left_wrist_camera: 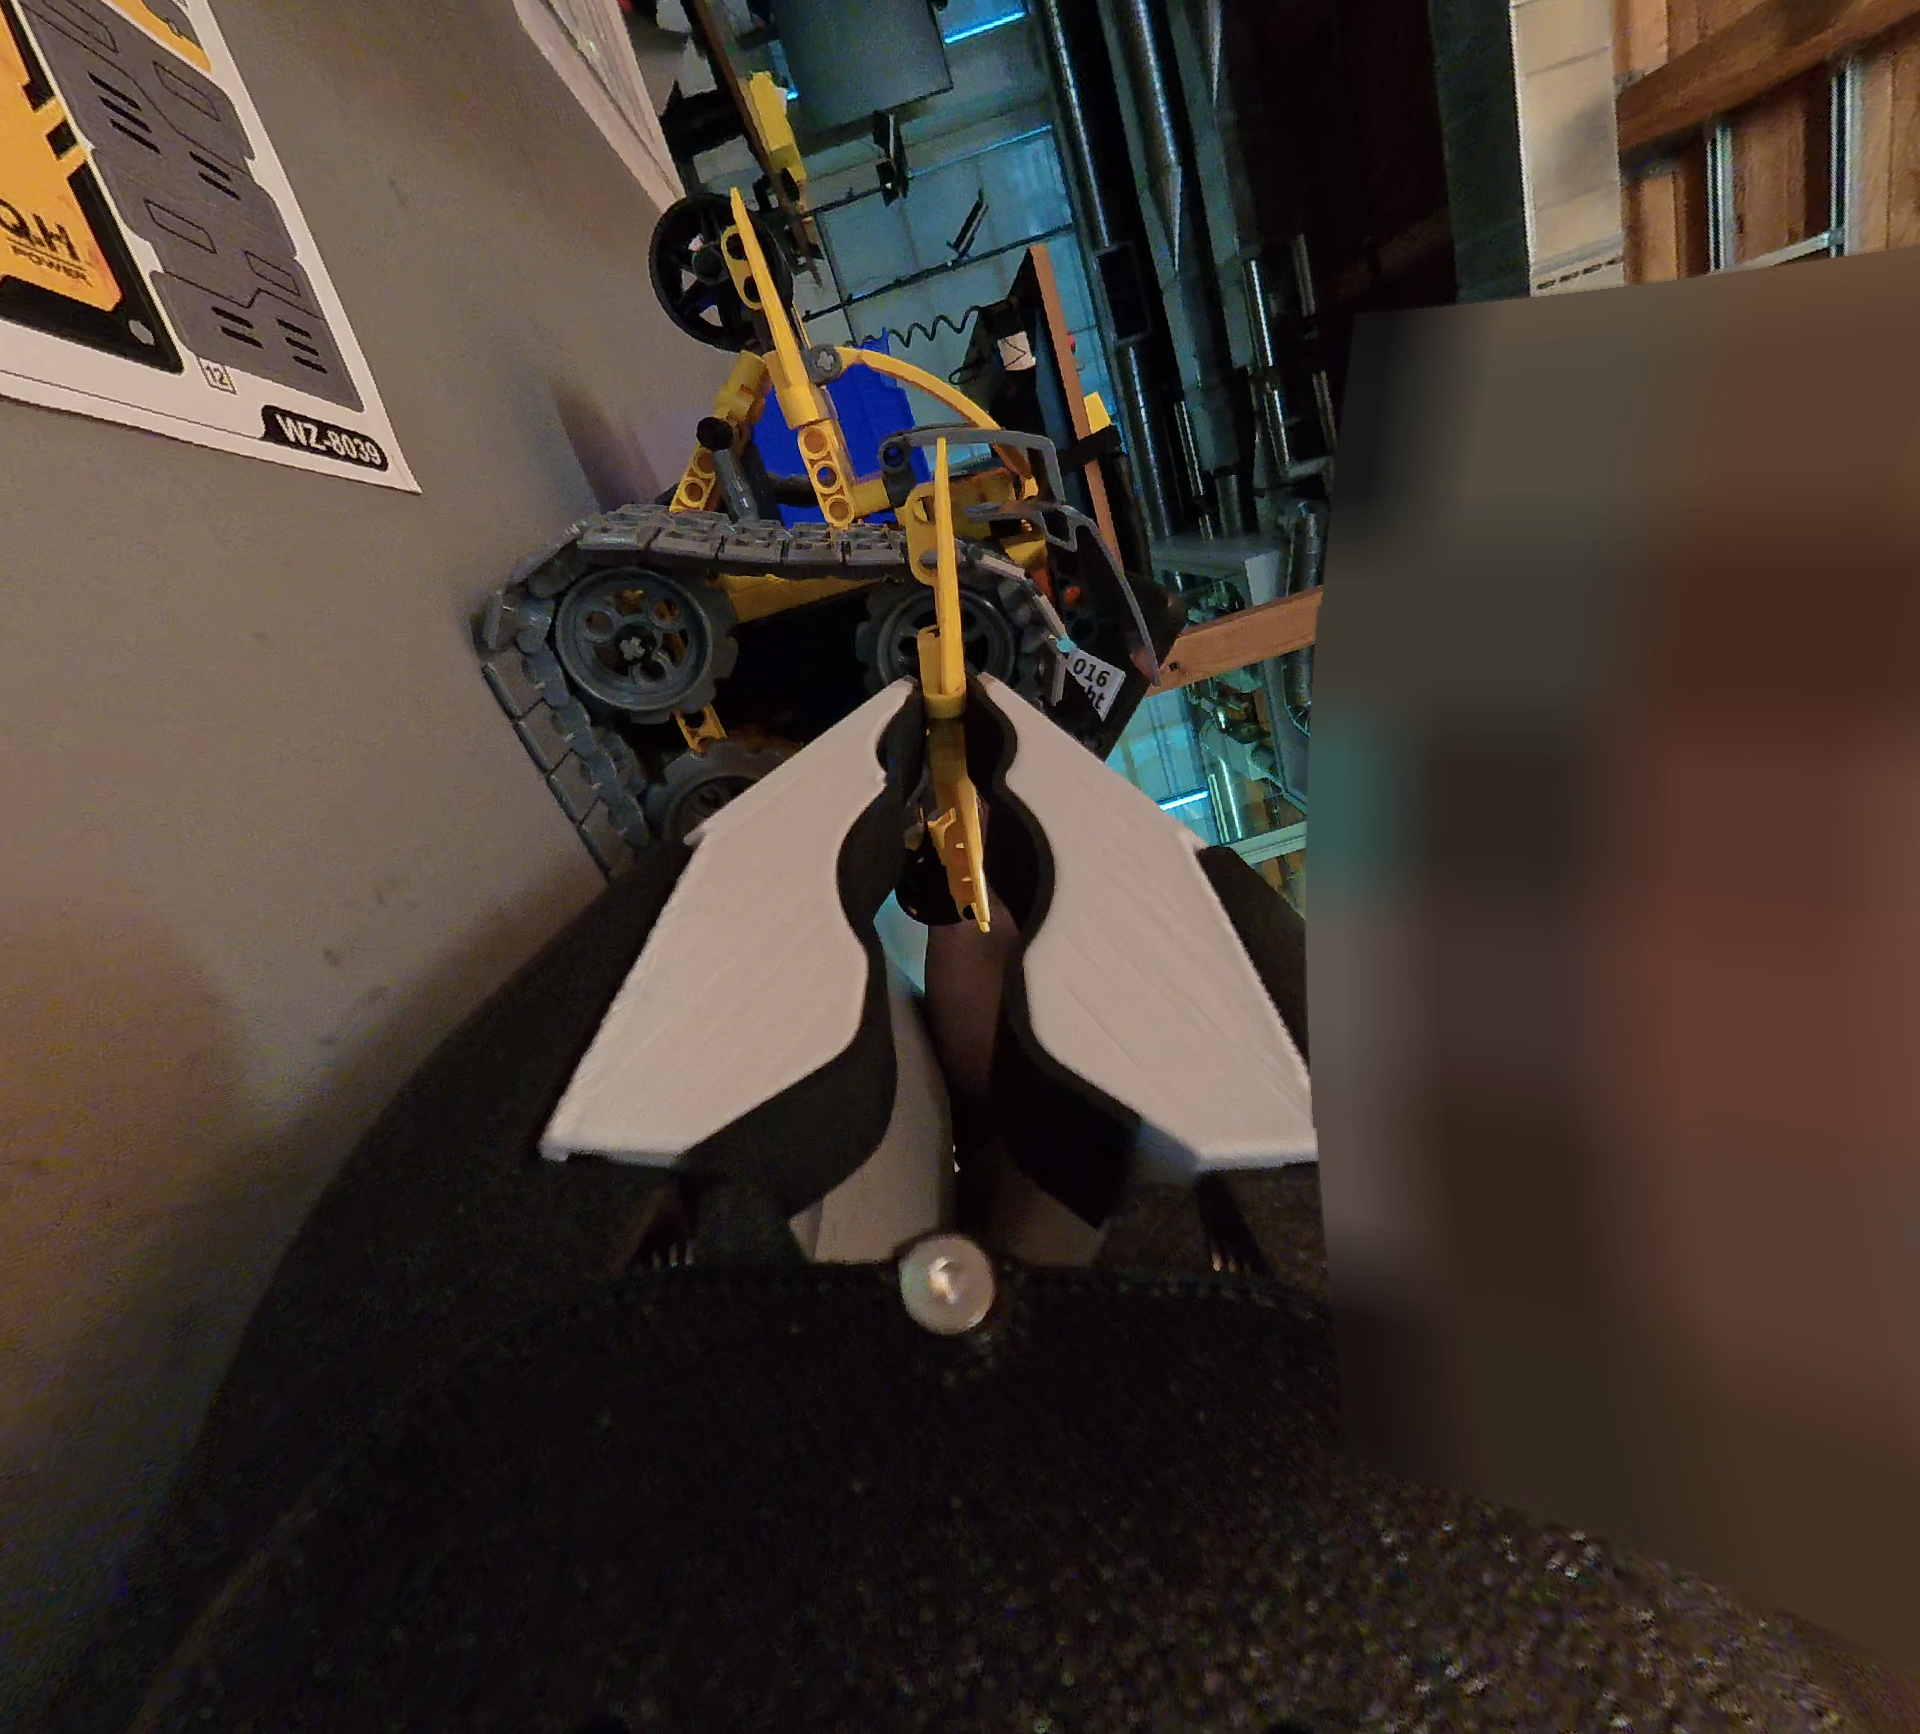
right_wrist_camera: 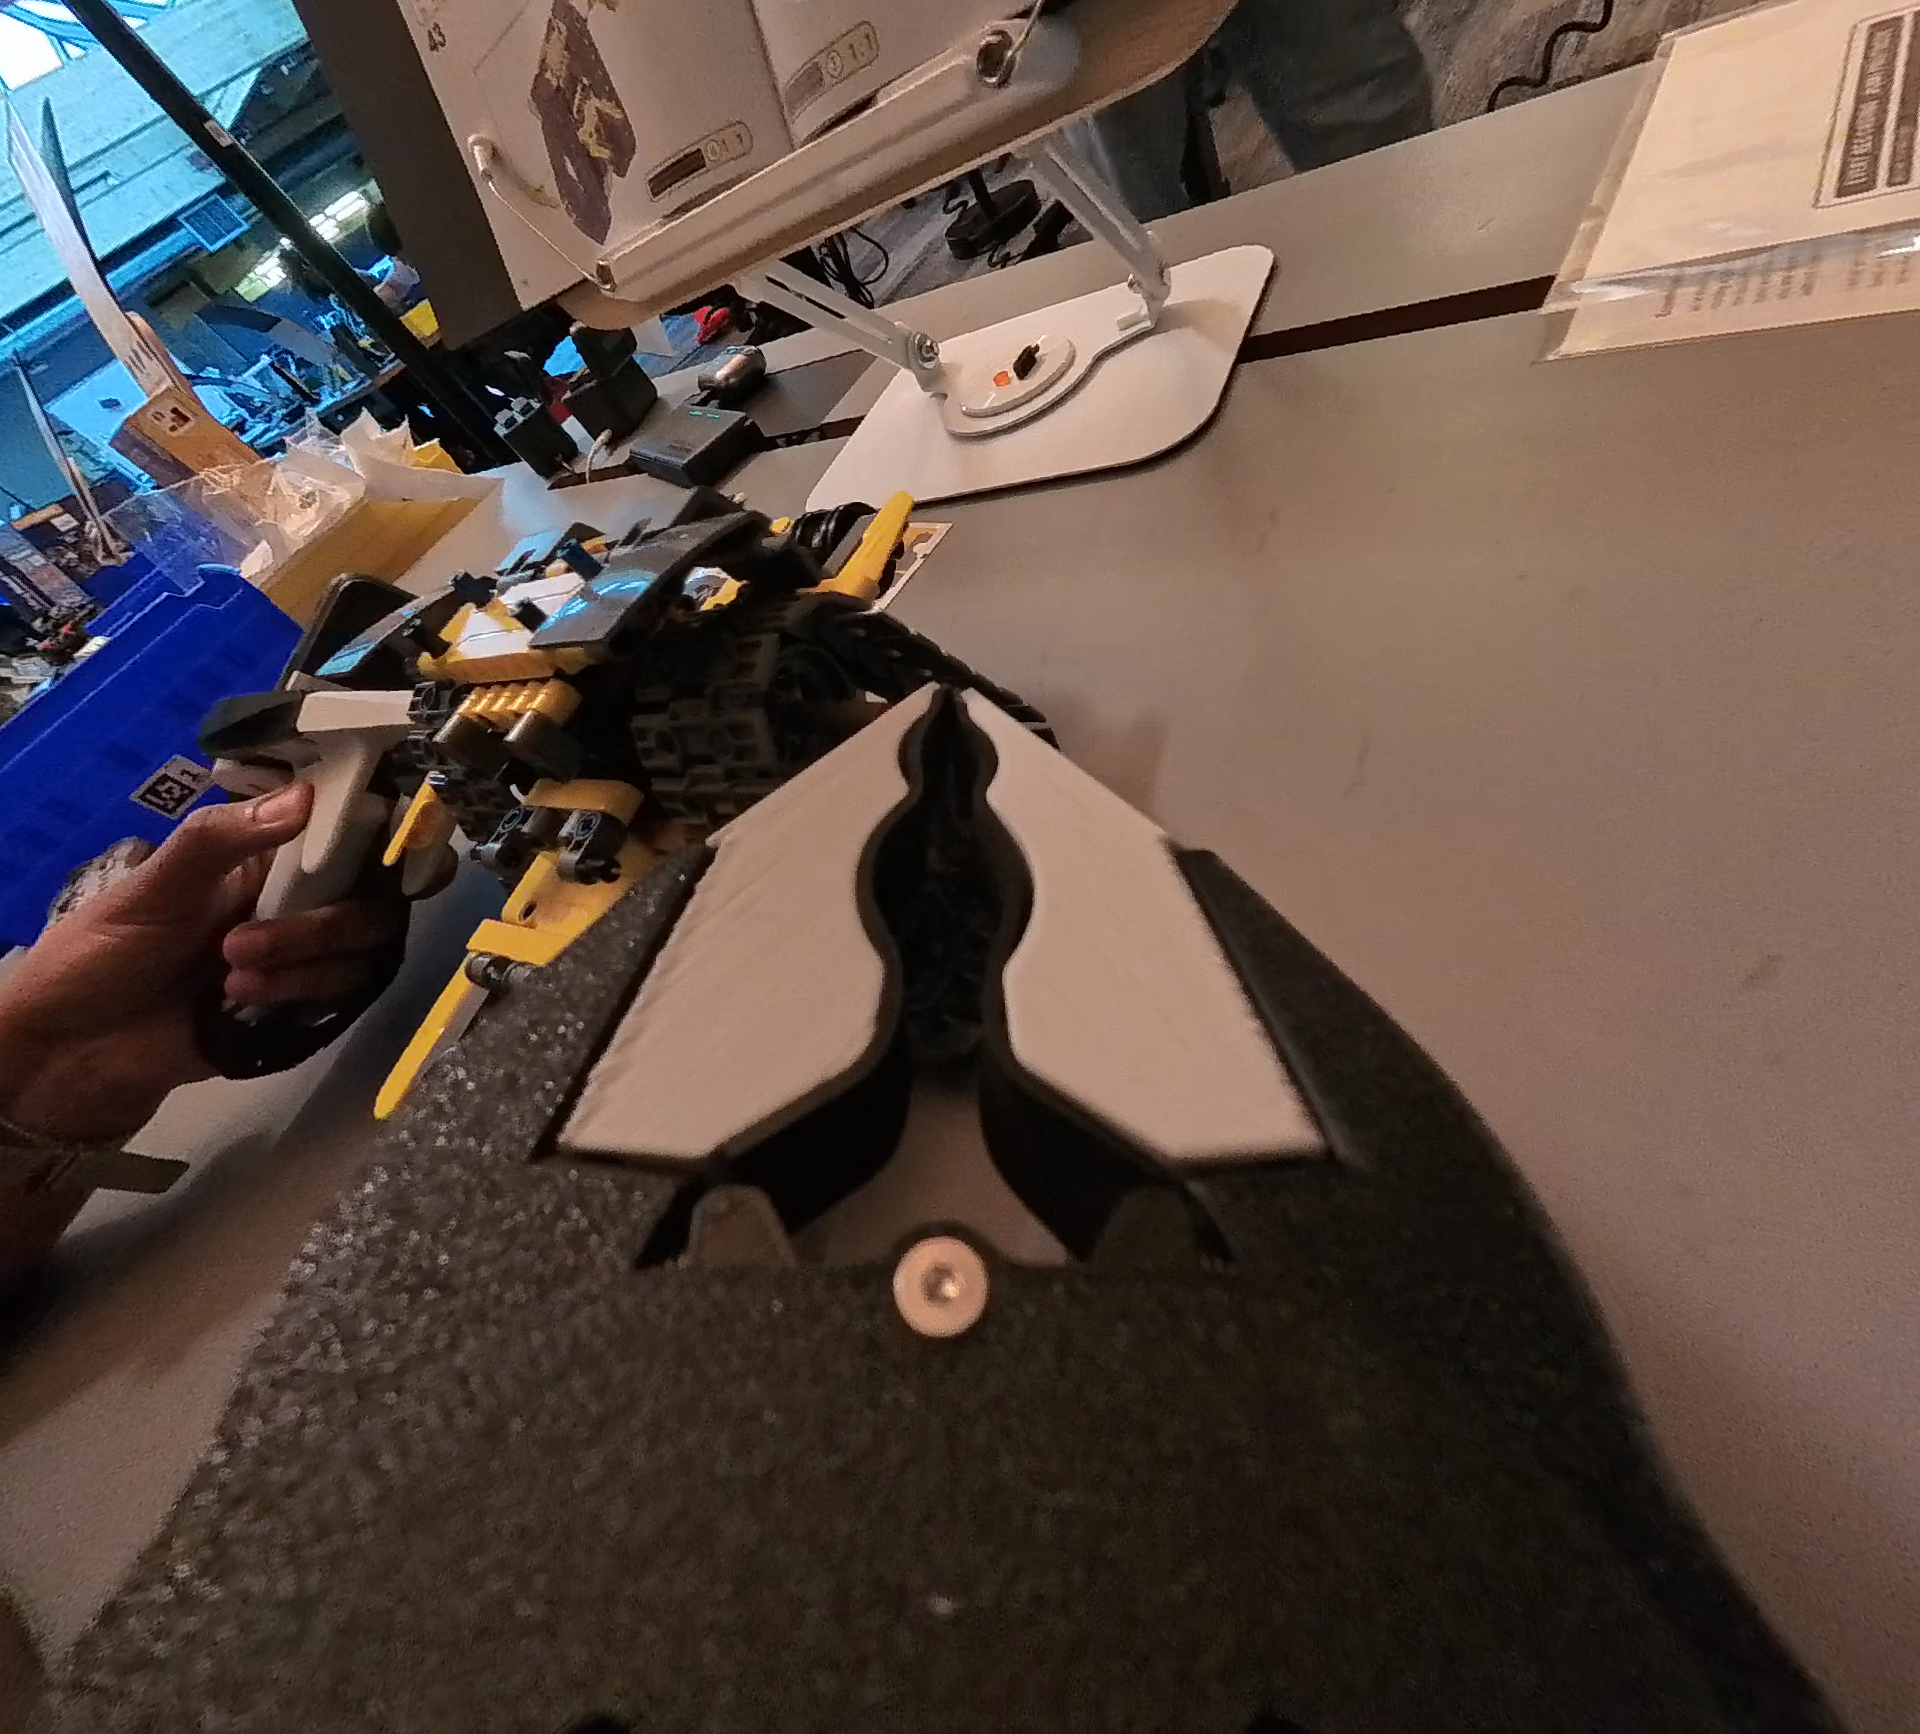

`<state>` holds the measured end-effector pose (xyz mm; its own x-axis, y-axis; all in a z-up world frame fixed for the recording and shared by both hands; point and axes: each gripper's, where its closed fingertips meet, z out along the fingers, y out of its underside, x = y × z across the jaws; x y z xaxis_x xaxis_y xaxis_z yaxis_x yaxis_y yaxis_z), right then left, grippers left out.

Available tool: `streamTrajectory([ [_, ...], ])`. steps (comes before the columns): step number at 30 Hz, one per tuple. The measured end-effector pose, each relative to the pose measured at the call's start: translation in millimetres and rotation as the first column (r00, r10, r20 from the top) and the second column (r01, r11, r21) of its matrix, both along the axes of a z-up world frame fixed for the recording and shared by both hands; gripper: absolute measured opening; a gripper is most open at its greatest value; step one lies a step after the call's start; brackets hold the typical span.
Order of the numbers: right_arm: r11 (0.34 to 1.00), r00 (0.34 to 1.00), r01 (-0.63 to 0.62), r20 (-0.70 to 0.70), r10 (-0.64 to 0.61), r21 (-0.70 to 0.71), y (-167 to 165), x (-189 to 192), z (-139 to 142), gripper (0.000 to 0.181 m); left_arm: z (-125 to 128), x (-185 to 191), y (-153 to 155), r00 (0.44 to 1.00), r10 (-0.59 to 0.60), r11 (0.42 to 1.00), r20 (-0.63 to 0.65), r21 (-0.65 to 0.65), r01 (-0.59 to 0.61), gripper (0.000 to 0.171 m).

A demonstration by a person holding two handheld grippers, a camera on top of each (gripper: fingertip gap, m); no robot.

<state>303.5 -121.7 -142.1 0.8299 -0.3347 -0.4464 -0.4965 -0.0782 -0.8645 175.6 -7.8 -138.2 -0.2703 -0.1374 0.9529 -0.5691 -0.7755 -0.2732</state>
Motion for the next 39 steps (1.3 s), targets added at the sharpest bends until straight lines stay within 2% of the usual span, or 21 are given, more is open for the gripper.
streamTrajectory([
  [16, 1.0, 1.0, 0.003, -0.01, -0.003, 0.008, 0.7, 0.1, -0.5, 0.0, -0.1, 2.3, -0.3, 1.0, 0.0, 1.0, 0.002, -0.031, 0.0, 0.005],
  [21, 1.0, 1.0, -0.011, 0.011, 0.01, 0.016, 1.1, 0.0, 1.0, 0.0, 0.9, 1.7, -1.8, 0.999, -0.042, 0.998, 0.019, -0.048, 0.043, 0.017],
  [26, 0.999, 0.994, -0.021, 0.104, 0.025, -0.035, -0.8, 0.3, 1.7, 0.004, -4.0, -5.1, -2.0, 0.998, -0.068, 0.998, 0.015, -0.004, 0.068, 0.033],
  [30, 0.999, 0.991, -0.017, 0.129, 0.022, -0.04, -1.3, 0.8, 2.3, 0.005, 7.1, -15.6, 14.0, 0.997, -0.044, 0.999, 0.067, 0.001, 0.044, 0.034],
  [33, 0.999, 0.99, -0.016, 0.142, 0.022, -0.043, -1.6, 1.5, 2.3, 0.007, 16.3, -18.2, 27.6, 0.991, 0.005, 0.991, 0.134, 0.135, -0.024, 0.037],
  [35, 0.999, 0.989, -0.017, 0.147, 0.023, -0.044, -1.9, 1.6, 2.5, 0.008, 17.6, -18.8, 34.4, 0.982, 0.026, 0.945, 0.185, 0.316, -0.084, 0.04],
  [36, 0.999, 0.988, -0.017, 0.151, 0.024, -0.046, -2.1, 1.5, 2.8, 0.008, 17.6, -18.6, 36.9, 0.977, 0.029, 0.898, 0.212, 0.425, -0.119, 0.042],
  [37, 0.999, 0.987, -0.017, 0.158, 0.024, -0.048, -2.3, 1.4, 3.1, 0.008, 17.0, -18.4, 38.9, 0.972, 0.023, 0.831, 0.236, 0.536, -0.15, 0.046],
  [39, 0.998, 0.985, -0.015, 0.173, 0.024, -0.053, -2.6, 1.3, 3.8, 0.008, 12.7, -17.7, 42.2, 0.967, 0.002, 0.646, 0.256, 0.738, -0.197, 0.056],
])
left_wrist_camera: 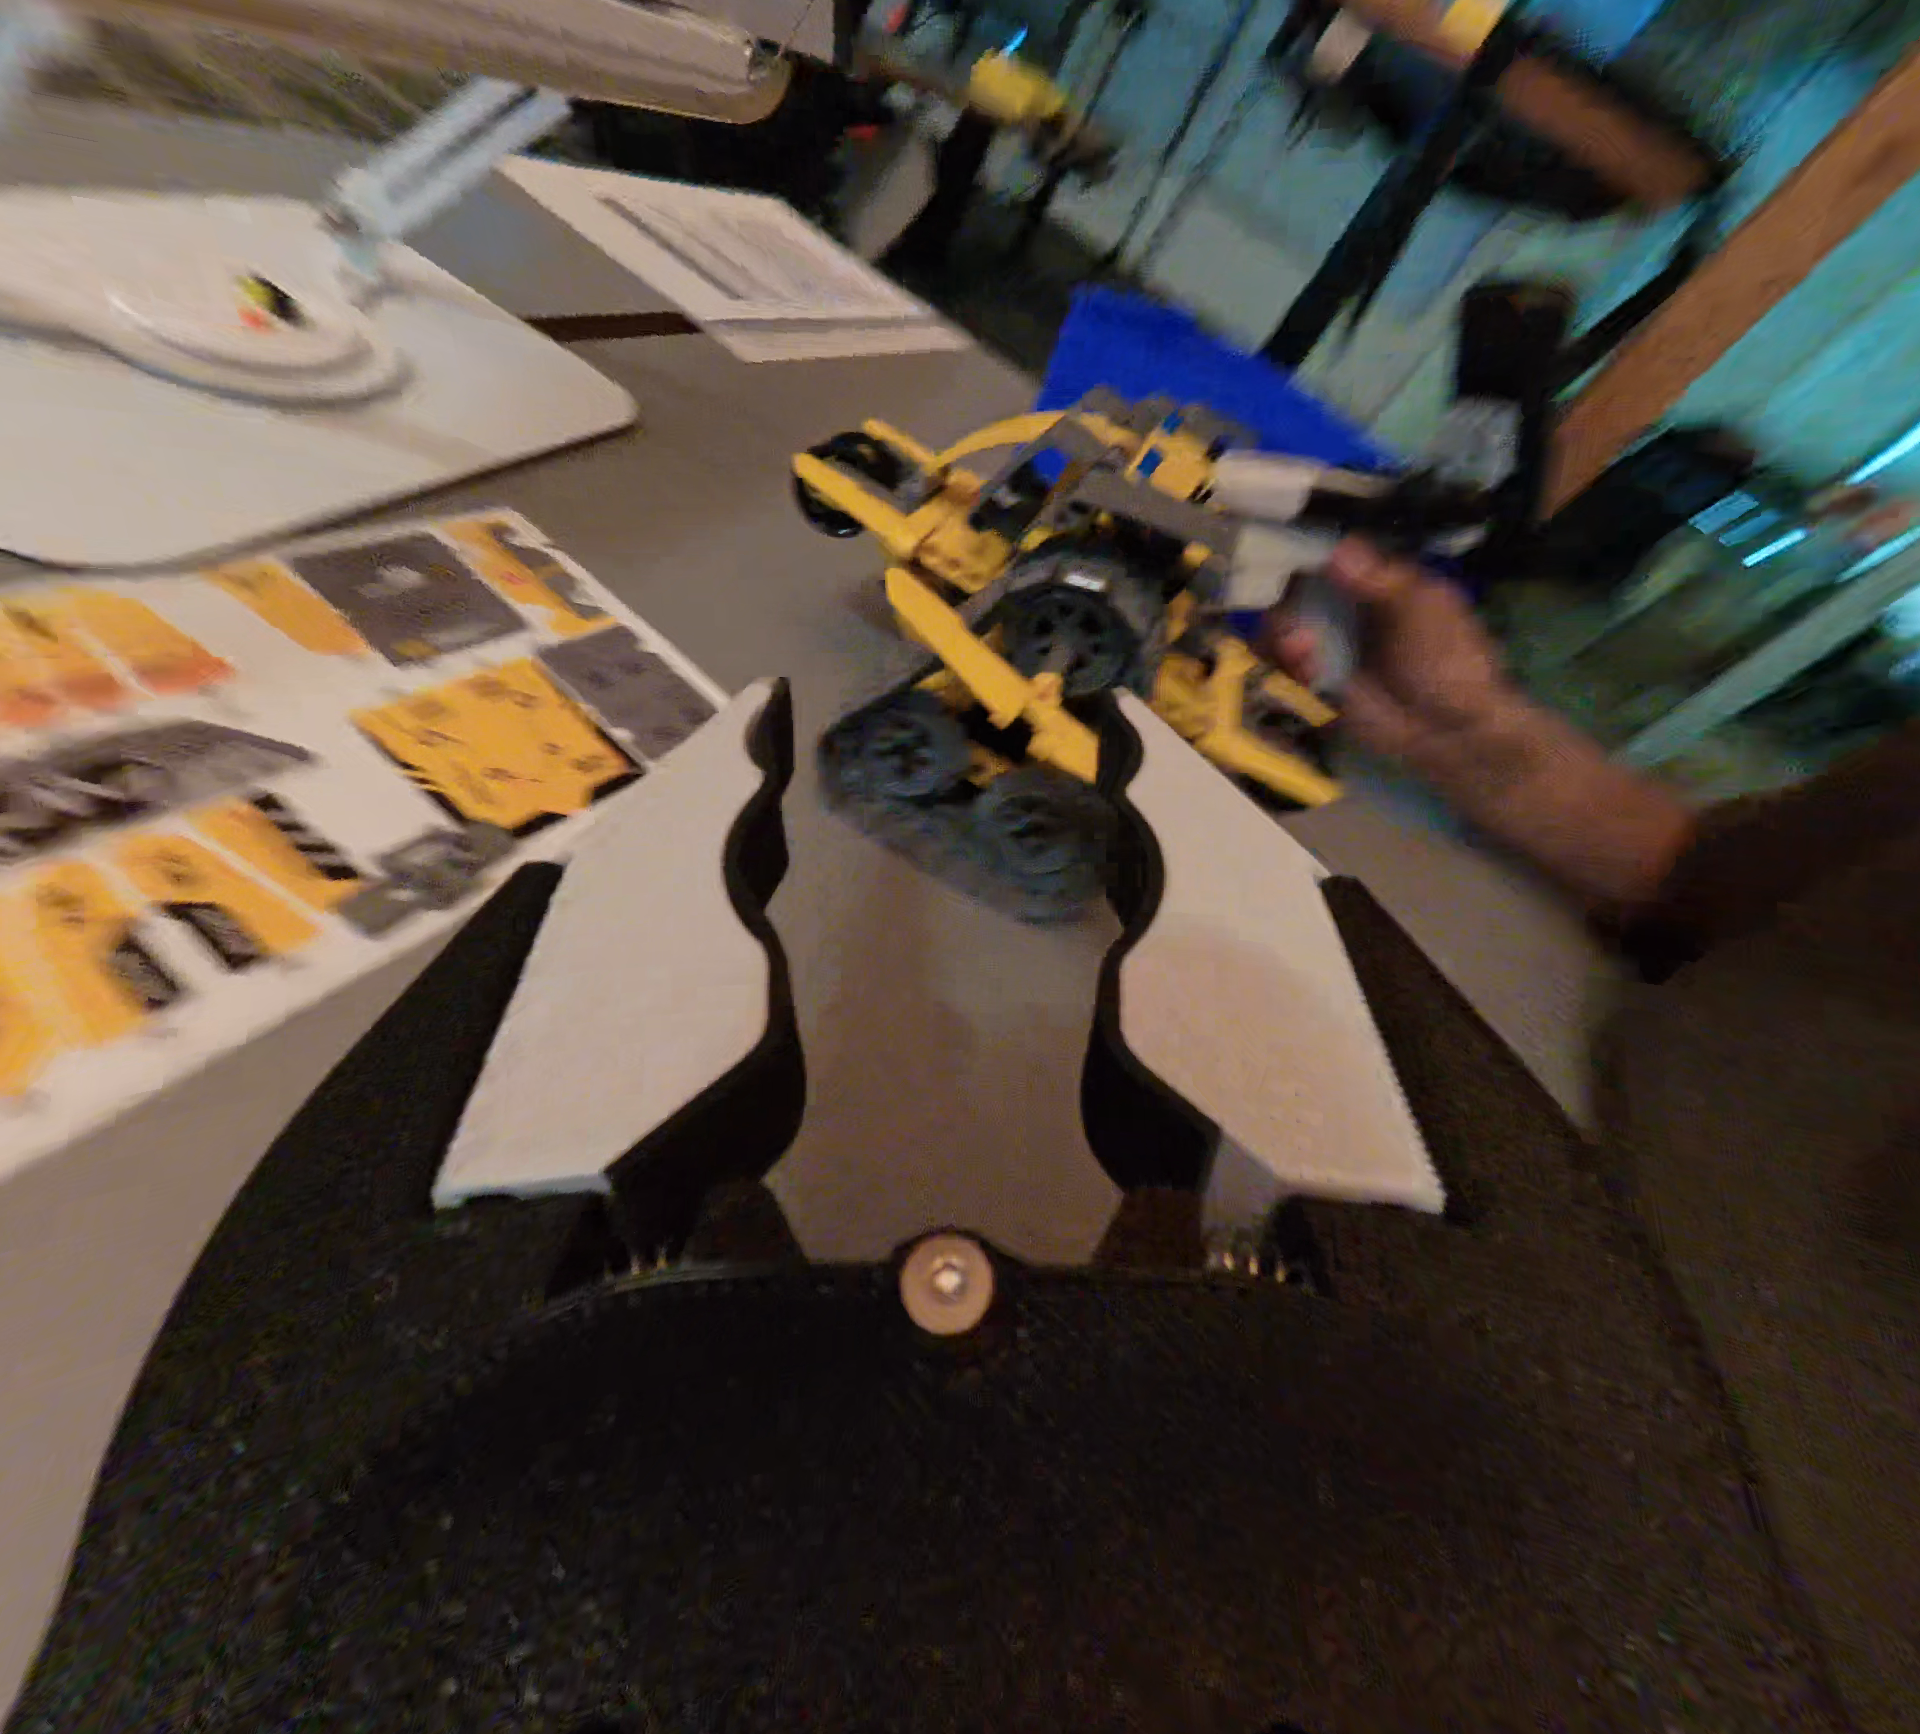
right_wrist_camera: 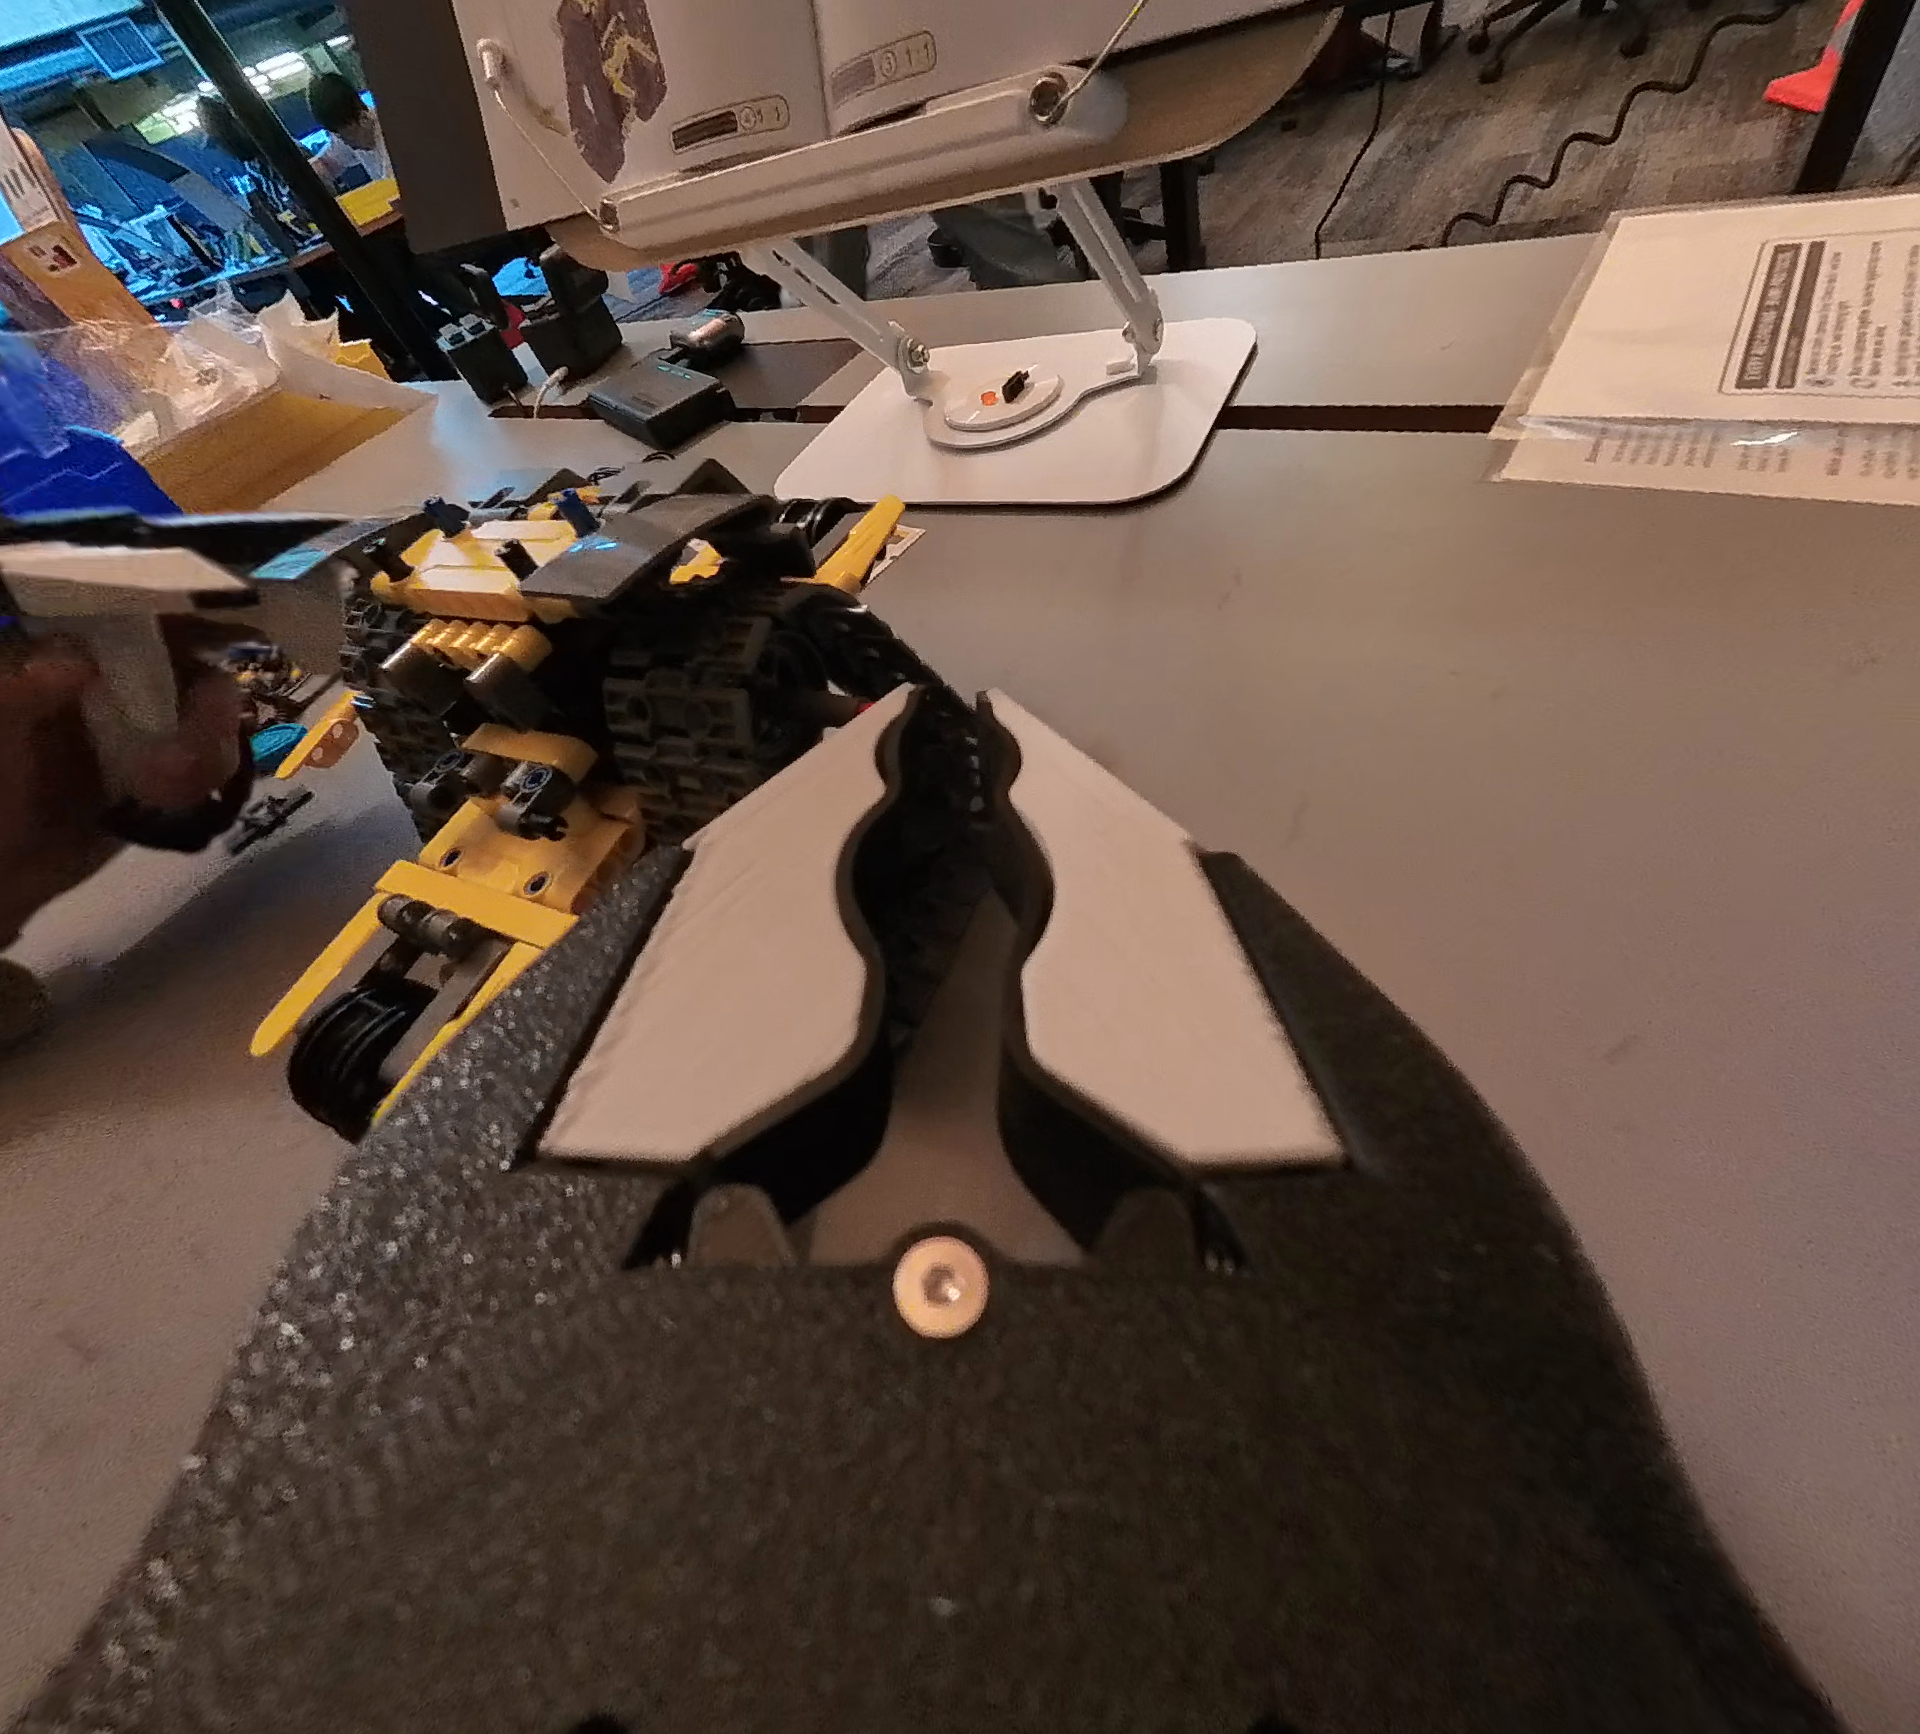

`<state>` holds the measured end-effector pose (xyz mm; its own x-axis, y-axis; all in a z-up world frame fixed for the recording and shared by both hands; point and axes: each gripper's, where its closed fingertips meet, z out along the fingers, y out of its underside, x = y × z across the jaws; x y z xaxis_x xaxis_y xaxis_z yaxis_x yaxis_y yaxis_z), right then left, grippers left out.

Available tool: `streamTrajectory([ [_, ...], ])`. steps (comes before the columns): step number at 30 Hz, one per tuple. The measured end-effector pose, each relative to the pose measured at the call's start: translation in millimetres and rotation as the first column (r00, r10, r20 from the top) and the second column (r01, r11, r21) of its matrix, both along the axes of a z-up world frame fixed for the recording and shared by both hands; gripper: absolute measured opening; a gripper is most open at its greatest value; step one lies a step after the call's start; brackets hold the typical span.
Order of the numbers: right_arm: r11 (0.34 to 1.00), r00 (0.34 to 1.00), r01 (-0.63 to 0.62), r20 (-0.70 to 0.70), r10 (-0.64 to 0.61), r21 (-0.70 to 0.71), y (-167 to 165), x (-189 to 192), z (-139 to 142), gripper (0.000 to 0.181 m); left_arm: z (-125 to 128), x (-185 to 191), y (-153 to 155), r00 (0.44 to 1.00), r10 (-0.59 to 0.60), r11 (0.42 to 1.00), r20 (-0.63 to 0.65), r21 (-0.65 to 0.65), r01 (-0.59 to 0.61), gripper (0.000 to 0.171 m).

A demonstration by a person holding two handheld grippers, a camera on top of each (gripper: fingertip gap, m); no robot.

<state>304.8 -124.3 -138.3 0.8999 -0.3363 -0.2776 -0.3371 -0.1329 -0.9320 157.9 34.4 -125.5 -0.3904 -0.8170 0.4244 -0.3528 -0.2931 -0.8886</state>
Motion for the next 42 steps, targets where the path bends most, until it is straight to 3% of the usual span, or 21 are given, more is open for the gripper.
streamTrajectory([
  [3, 1.0, 1.0, 0.0, 0.015, 0.0, -0.003, 0.0, 0.2, 0.8, 0.009, -4.6, -0.7, -2.8, 0.999, 0.036, 0.935, 0.027, 0.352, -0.044, 0.066],
  [5, 0.998, 0.999, -0.048, 0.012, 0.048, 0.027, 2.6, -6.8, 5.2, 0.027, -9.2, 0.0, -6.4, 0.997, 0.045, 0.829, 0.062, 0.554, -0.072, 0.072],
  [7, 0.996, 0.997, -0.073, -0.002, 0.073, 0.047, 4.4, -12.2, 8.0, 0.026, -18.6, 0.8, -9.4, 0.996, 0.046, 0.698, 0.078, 0.711, -0.088, 0.074],
  [9, 0.997, 0.998, -0.066, 0.023, 0.065, 0.031, 3.7, -12.0, 8.6, 0.027, -24.4, 1.9, -17.5, 0.994, 0.02, 0.606, 0.107, 0.789, -0.097, 0.069],
  [14, 0.999, 0.996, -0.044, 0.079, 0.044, 0.001, 2.6, -11.7, 11.9, 0.027, -28.4, 8.4, -28.7, 0.988, 0.02, 0.545, 0.154, 0.827, -0.14, 0.063],
  [17, 0.999, 0.998, -0.048, 0.047, 0.048, 0.003, 2.7, -12.1, 11.2, 0.027, -22.2, 10.1, -29.1, 0.977, 0.021, 0.526, 0.211, 0.829, -0.19, 0.057],
  [22, 0.997, 0.997, -0.069, -0.031, 0.07, 0.027, 2.8, -12.8, 8.5, 0.028, -25.3, 9.0, -35.2, 0.978, -0.014, 0.513, 0.206, 0.841, -0.17, 0.036],
  [32, 0.997, 0.996, -0.077, -0.052, 0.078, 0.022, 3.4, -13.1, 6.2, 0.027, -23.7, 7.9, -35.6, 0.984, 0.005, 0.552, 0.178, 0.82, -0.151, 0.032],
  [37, 0.997, 0.995, -0.077, -0.055, 0.078, 0.023, 3.4, -13.2, 6.2, 0.027, -20.0, 6.7, -32.4, 0.984, 0.023, 0.59, 0.177, 0.792, -0.156, 0.019],
  [42, 0.997, 0.996, -0.077, -0.052, 0.078, 0.021, 3.3, -12.9, 6.1, 0.027, -19.4, 7.0, -29.5, 0.983, 0.032, 0.58, 0.18, 0.798, -0.165, 0.03],
])
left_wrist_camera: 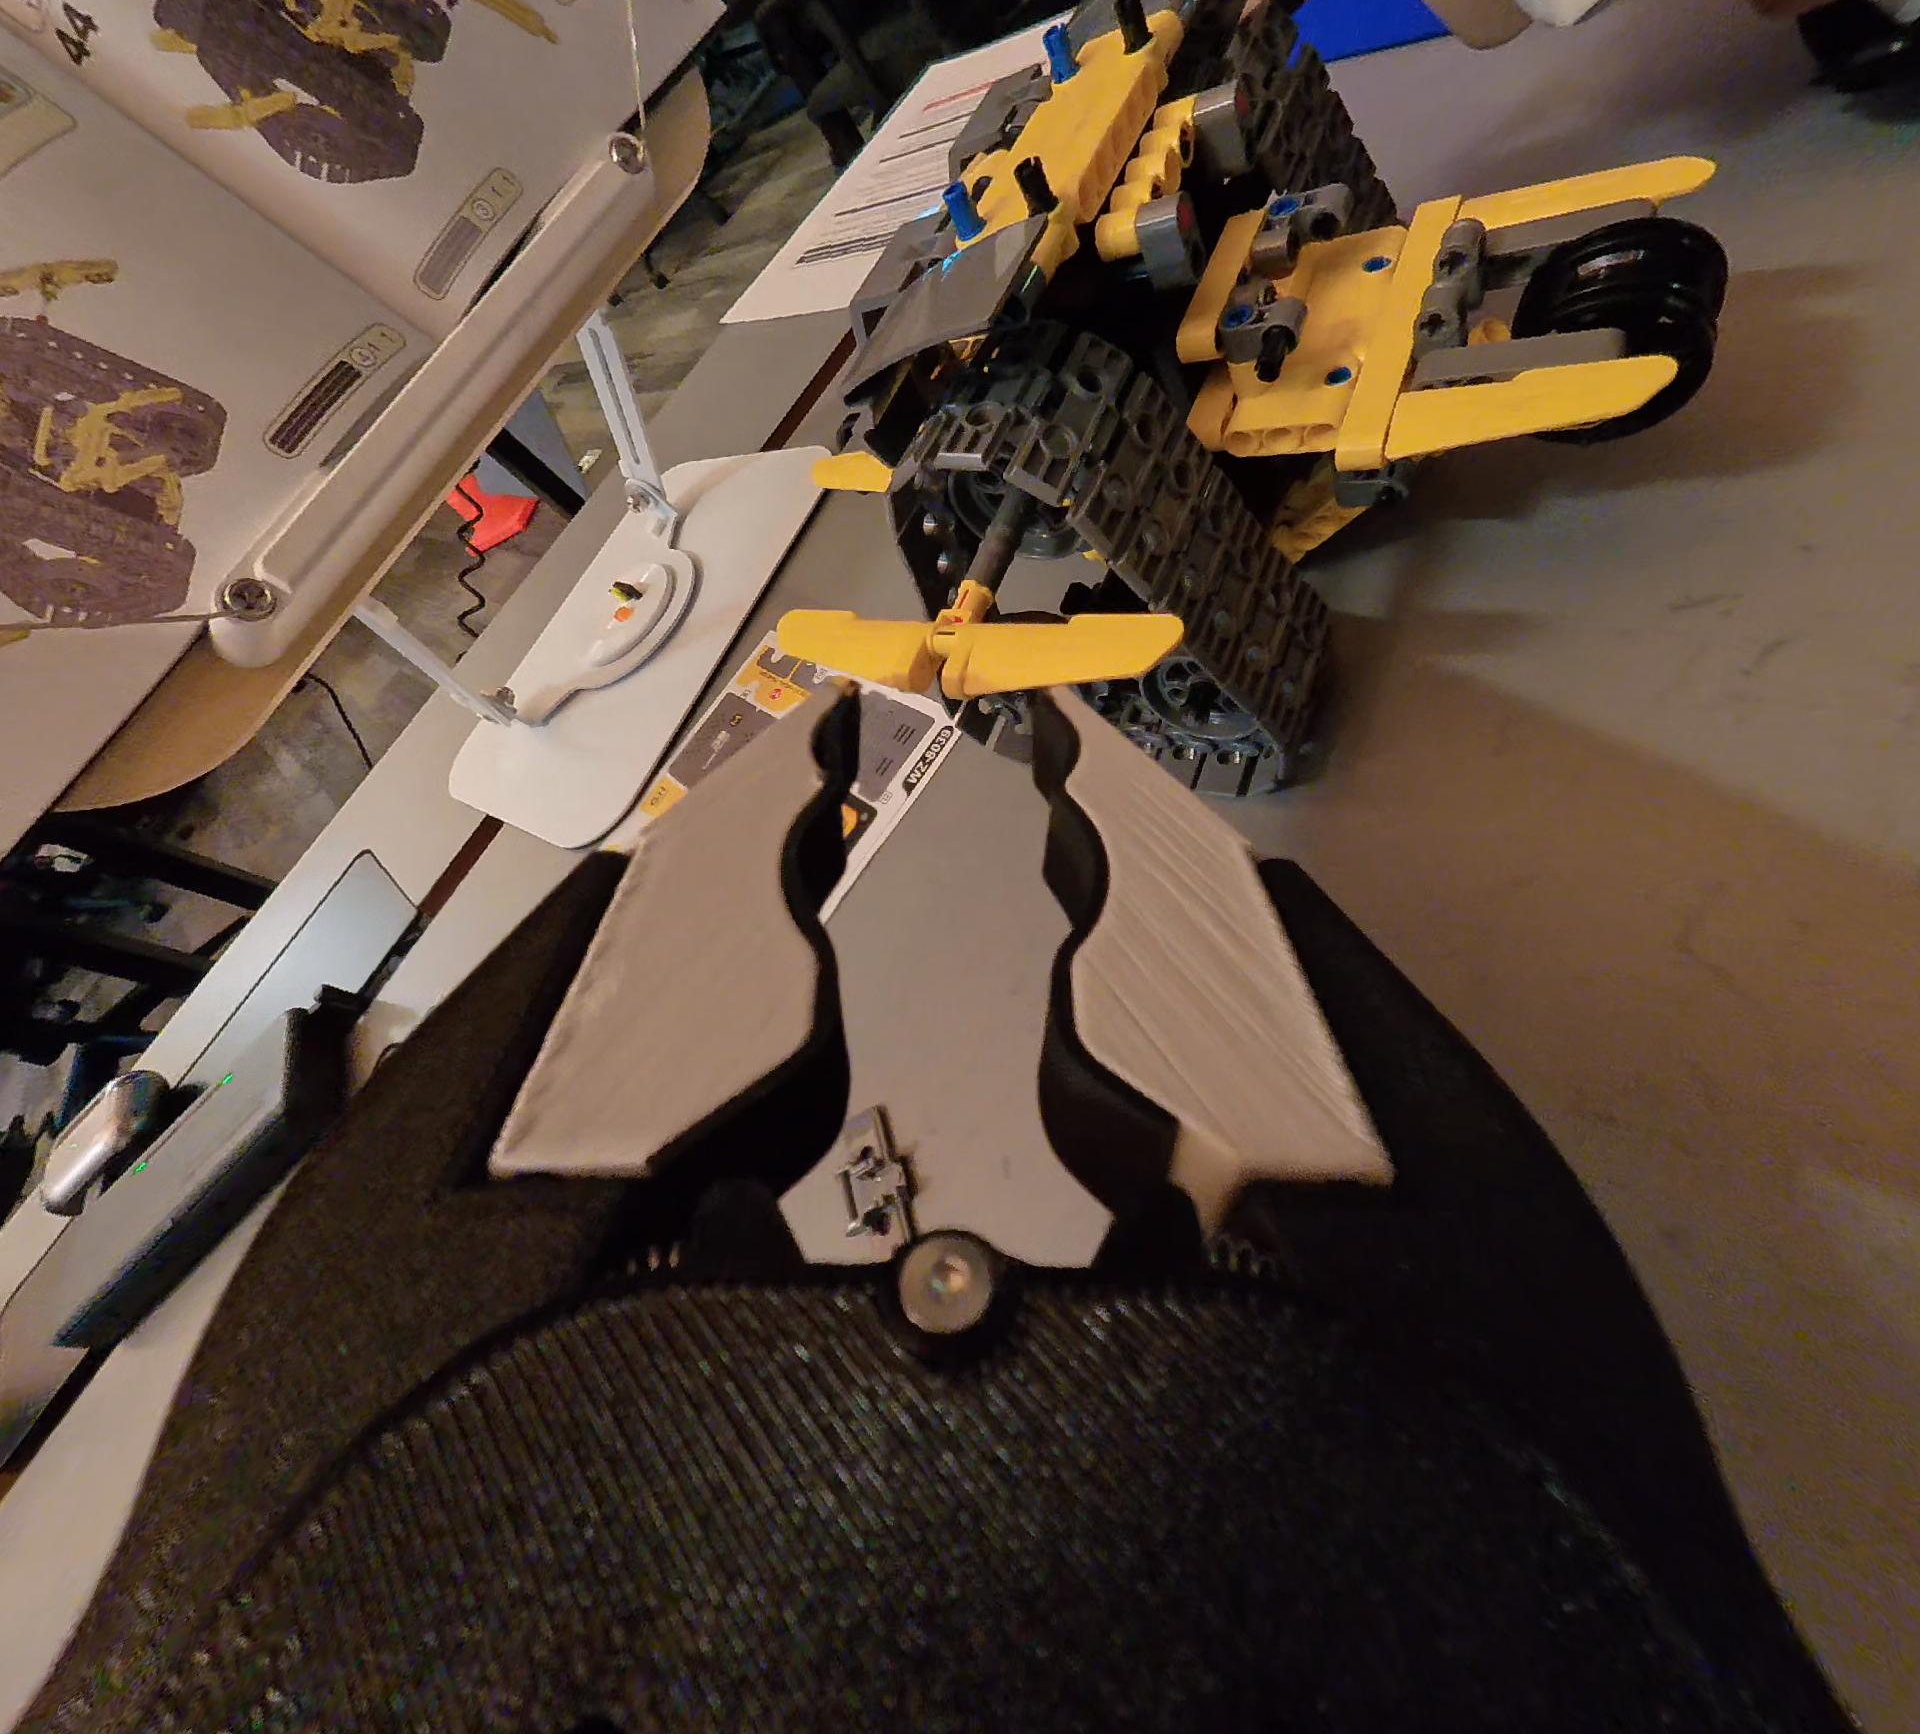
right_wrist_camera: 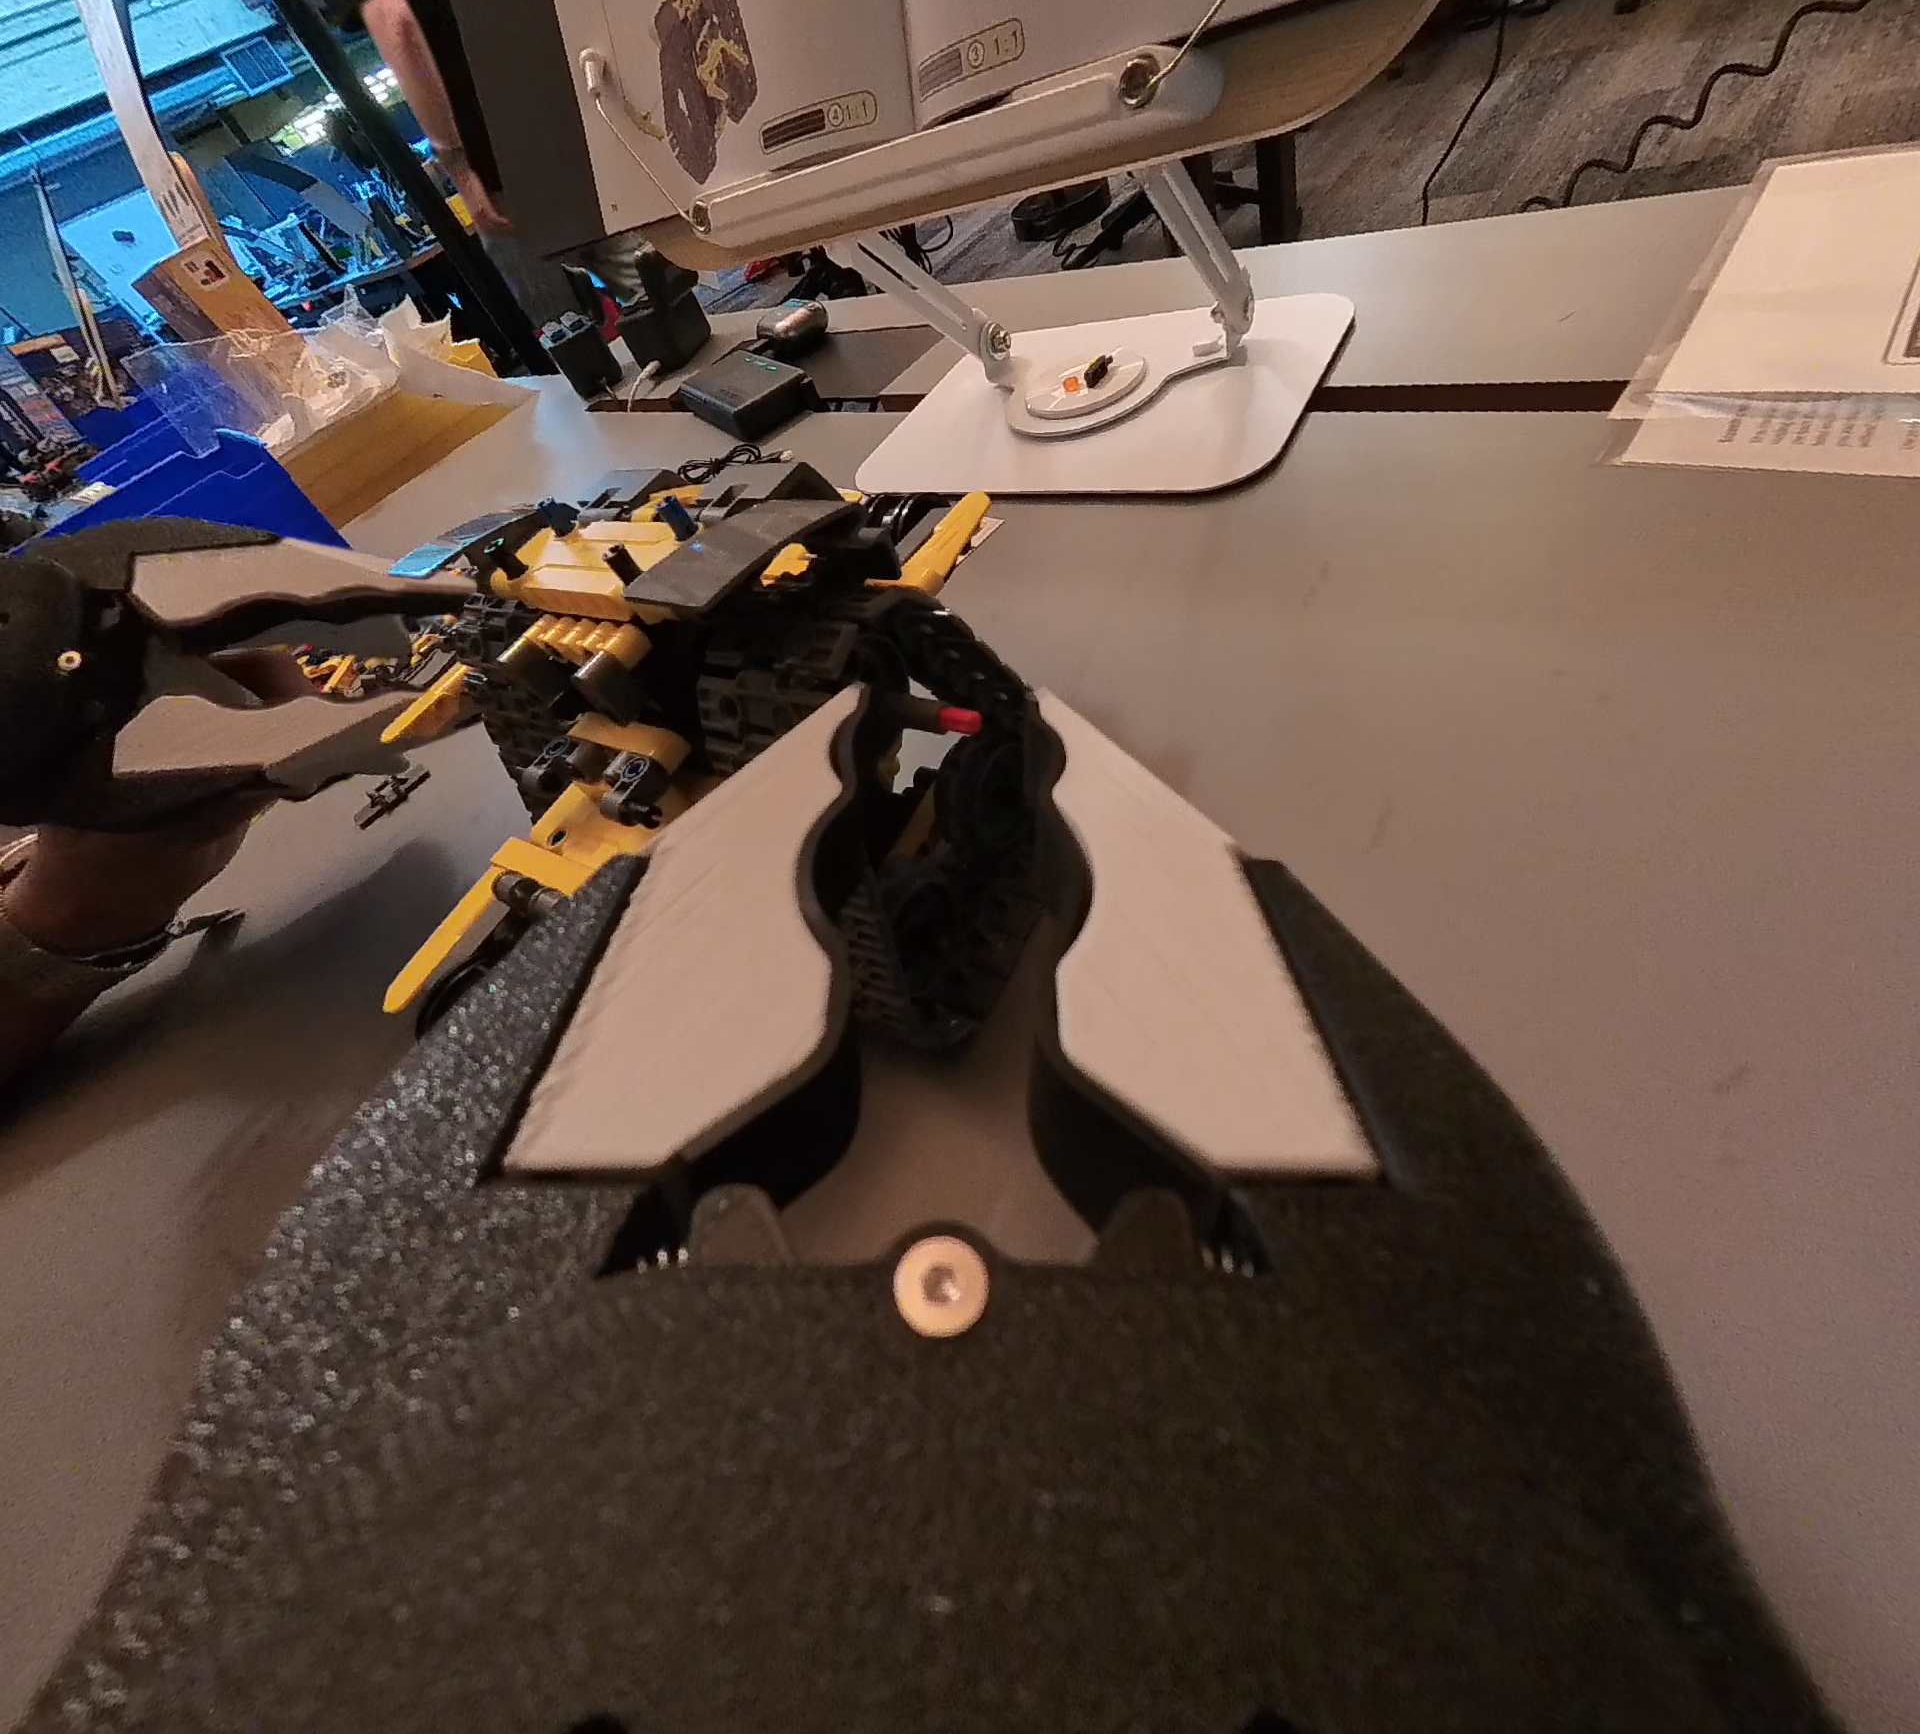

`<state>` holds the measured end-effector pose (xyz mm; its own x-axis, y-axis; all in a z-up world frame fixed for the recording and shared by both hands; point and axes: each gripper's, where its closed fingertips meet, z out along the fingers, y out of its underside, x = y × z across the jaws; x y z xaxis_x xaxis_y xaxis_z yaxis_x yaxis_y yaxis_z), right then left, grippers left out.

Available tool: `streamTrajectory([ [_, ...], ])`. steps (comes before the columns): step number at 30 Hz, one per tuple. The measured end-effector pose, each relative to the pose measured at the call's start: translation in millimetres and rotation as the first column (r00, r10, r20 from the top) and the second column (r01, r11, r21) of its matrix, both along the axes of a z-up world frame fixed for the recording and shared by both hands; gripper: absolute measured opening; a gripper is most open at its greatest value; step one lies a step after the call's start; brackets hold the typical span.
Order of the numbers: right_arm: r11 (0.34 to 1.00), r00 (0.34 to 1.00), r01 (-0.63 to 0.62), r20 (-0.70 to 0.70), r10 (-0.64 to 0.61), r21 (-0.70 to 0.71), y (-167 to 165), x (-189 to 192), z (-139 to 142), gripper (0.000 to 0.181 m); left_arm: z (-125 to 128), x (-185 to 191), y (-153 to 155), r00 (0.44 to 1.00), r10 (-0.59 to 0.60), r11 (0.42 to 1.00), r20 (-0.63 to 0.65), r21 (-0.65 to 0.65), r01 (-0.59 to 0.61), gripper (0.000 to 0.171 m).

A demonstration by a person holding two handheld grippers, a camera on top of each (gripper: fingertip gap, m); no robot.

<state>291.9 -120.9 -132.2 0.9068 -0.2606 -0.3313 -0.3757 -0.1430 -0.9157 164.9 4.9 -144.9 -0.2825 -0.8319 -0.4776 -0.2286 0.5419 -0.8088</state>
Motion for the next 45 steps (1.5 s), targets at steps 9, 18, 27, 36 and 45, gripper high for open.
streamTrajectory([
  [9, 1.0, 1.0, -0.004, -0.003, 0.004, 0.0, 0.2, -0.2, 0.0, 0.027, -1.1, 1.4, 5.2, 1.0, 0.003, 1.0, 0.017, 0.005, -0.003, 0.05],
  [18, 1.0, 1.0, -0.002, -0.005, 0.002, -0.001, 0.0, 0.1, -0.3, 0.029, -1.8, 1.4, 3.7, 1.0, -0.006, 1.0, 0.022, 0.025, 0.006, 0.054],
  [27, 1.0, 1.0, 0.002, -0.006, -0.002, -0.002, -0.2, 0.5, -0.4, 0.03, -4.2, 1.9, 3.5, 1.0, -0.011, 1.0, 0.018, 0.029, 0.011, 0.056],
  [36, 1.0, 1.0, 0.007, -0.003, -0.007, -0.005, -0.5, 0.7, -0.2, 0.031, -5.9, 2.4, 6.4, 1.0, -0.003, 1.0, 0.011, 0.018, 0.003, 0.059],
  [45, 1.0, 1.0, 0.013, 0.001, -0.013, 0.0, -1.3, 1.0, 1.6, 0.032, -5.6, 4.4, 4.0, 1.0, 0.0, 1.0, 0.027, 0.029, -0.001, 0.059],
])
